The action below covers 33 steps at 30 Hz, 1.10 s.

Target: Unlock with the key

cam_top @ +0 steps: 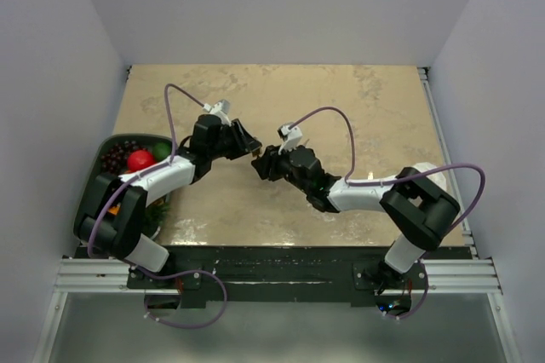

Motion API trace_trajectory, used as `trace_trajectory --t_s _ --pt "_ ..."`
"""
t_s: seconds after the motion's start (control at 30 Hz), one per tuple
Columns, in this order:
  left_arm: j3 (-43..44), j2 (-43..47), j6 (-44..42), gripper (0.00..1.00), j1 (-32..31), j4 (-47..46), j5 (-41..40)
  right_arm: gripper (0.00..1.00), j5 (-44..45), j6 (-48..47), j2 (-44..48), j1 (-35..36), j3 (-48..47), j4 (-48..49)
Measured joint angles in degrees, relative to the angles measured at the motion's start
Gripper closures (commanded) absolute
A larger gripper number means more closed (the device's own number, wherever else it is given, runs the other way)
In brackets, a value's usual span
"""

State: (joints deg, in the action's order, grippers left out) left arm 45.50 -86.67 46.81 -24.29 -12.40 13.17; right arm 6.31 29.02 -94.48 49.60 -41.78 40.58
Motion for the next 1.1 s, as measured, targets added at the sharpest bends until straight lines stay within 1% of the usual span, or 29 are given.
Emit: trace_trajectory --t_s 0.23,0.3,0.37,0.43,0.8,0.9,1.03,1.1 --pt "0.00 0.00 -0.11 1.00 0.61 0.50 -0.15 0.48 0.79 2.08 0.07 0.92 -0.09 -2.89" --pt "0.02 0.00 -0.11 1.00 0.61 0.55 -0.15 0.52 1.51 2.25 0.07 0.92 -0.13 -3.85" --pt "0.02 0.00 -0.11 1.00 0.61 0.55 -0.13 0.58 1.95 2.56 0.07 0.92 -0.50 -4.92" --pt "0.00 0.00 -0.11 1.00 0.61 0.55 -0.13 0.60 2.19 2.99 0.07 0.90 -1.18 -5.84" --pt "0.00 0.00 -0.11 1.00 0.63 0.50 -0.07 0.60 3.37 3.61 0.96 0.83 -4.11 -9.14" --pt "0.00 0.02 -0.11 1.00 0.63 0.48 -0.04 0.62 3.43 3.76 0.96 0.52 -4.48 -9.86" --pt "0.02 0.02 -0.11 1.00 0.66 0.46 0.15 0.69 3.26 4.02 0.96 -0.09 -4.52 -10.43" --pt "0.00 0.02 -0.09 1.00 0.66 0.44 0.20 0.71 3.17 4.11 0.96 -0.33 -4.74 -10.60"
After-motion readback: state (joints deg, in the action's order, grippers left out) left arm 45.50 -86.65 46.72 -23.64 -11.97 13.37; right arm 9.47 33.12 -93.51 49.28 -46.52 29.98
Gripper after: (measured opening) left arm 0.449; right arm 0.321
